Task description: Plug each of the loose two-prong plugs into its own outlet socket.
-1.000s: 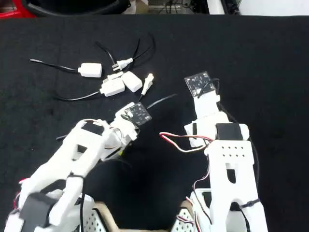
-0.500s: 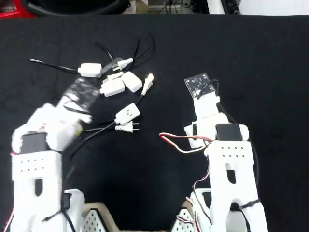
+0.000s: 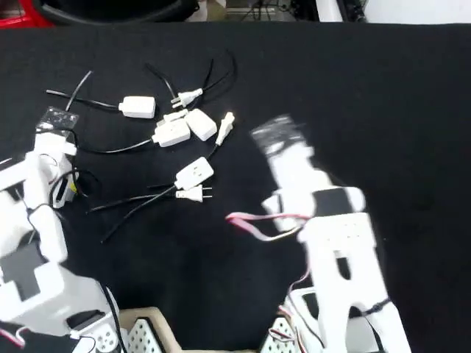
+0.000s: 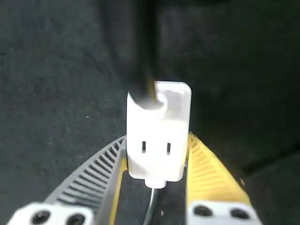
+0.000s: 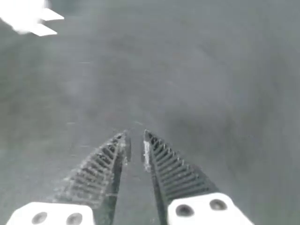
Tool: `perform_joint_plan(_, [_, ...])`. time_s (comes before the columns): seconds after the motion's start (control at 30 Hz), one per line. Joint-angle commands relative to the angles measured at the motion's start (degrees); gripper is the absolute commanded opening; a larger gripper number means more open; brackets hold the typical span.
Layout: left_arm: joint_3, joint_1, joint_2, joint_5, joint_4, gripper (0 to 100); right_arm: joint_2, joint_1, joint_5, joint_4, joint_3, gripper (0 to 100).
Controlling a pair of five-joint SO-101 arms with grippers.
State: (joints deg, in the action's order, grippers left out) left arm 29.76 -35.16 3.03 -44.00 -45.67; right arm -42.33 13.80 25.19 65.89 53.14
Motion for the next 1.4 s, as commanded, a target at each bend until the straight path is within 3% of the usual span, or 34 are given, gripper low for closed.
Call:
perform_joint_plan(0.0, [-5.7,-0.7,1.5,4.0,1.0,15,-0.7,13.2,4.3,-2.1,-1.6,5.1])
perform_joint_plan(0.17, [-6.7,-0.1,1.6,5.8,-5.0,42,-0.5,23.2,11.9,-5.2,-2.8,13.3])
perform_joint_plan(0.27, [-8.2,-0.1,1.6,6.1,-10.5,49,2.8,27.4,14.8,-8.7,-2.2,18.8])
perform_joint_plan(0.47, [-4.5,-0.9,1.7,15.6,-13.4,40,21.2,28.9,16.1,-20.2,-5.8,15.6])
perform_joint_plan(0.67, [4.1,-2.0,0.7,25.0,-3.2,28,34.9,29.3,18.1,-21.7,-13.8,13.8])
perform_joint_plan(0.83, [9.7,-2.2,-2.2,25.5,0.3,23,37.7,29.1,18.8,-25.0,-14.6,13.8])
perform_joint_plan(1.17, [19.6,-1.9,-10.7,25.5,6.7,22,38.7,26.4,20.5,-25.1,-18.9,14.0])
perform_joint_plan(1.37, [21.2,-1.7,-12.7,25.5,7.2,22,47.3,24.5,20.5,-25.2,-21.8,14.1])
